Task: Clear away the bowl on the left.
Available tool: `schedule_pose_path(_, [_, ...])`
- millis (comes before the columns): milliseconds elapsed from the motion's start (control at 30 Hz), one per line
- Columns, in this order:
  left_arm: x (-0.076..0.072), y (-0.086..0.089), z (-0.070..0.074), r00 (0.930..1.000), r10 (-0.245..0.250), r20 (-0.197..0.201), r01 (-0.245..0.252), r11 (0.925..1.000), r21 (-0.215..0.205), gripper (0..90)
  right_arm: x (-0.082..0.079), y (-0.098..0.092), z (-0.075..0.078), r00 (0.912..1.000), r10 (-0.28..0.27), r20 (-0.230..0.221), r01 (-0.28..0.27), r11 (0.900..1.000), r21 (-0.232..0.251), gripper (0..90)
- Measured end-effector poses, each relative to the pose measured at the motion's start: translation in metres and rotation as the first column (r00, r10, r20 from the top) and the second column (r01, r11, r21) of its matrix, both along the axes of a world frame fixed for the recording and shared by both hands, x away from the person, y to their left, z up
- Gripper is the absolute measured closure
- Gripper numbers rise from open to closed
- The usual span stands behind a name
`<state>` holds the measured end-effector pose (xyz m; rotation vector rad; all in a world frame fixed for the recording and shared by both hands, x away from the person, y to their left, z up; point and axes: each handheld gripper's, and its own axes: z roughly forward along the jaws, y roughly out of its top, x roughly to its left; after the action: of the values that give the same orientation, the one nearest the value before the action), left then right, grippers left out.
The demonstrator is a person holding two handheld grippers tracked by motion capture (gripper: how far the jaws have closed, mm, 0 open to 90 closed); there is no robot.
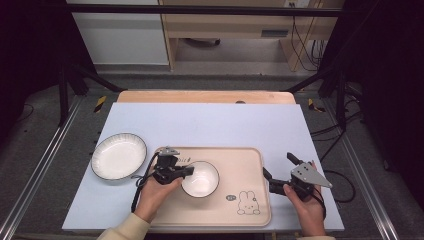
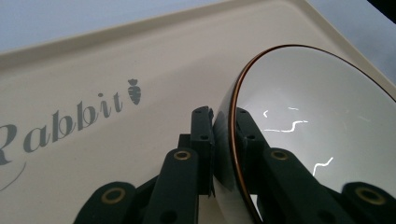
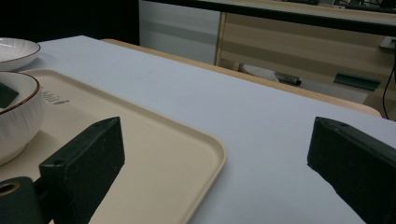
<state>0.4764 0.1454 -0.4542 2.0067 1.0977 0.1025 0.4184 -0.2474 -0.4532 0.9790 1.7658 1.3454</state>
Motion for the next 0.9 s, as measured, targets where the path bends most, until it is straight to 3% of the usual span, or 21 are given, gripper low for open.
schedule_pose_path(233, [-0.001, -0.002, -0.001, 0.9996, 0.001, 0.028, -0.001, 1.0, 0.007, 79.6, 0.0, 0.001, -0.001, 1.0, 0.004, -0.007, -0.004, 1.0, -0.002, 4.0])
schedule_pose_path(433, [-0.005, -0.007, 0.001, 0.9973, -0.008, 0.072, 0.005, 0.9987, 0.05, 72.2, 0.0, 0.001, -0.001, 1.0, 0.004, -0.007, -0.004, 1.0, -0.001, 4.0])
schedule_pose_path(533, [-0.006, -0.008, 0.001, 0.9946, 0.009, 0.103, -0.017, 0.9972, 0.073, 66.3, 0.0, 0.001, -0.001, 1.0, 0.004, -0.008, -0.004, 1.0, 0.0, 4.0])
schedule_pose_path(767, [-0.01, -0.008, 0.006, 0.9884, 0.022, 0.151, -0.037, 0.9948, 0.095, 54.8, 0.0, 0.0, 0.0, 1.0, 0.003, -0.005, -0.003, 1.0, 0.0, 4.0])
schedule_pose_path(900, [-0.01, -0.007, 0.007, 0.987, 0.024, 0.159, -0.037, 0.9959, 0.083, 48.5, 0.0, 0.001, 0.0, 1.0, 0.005, -0.006, -0.005, 1.0, -0.001, 4.0])
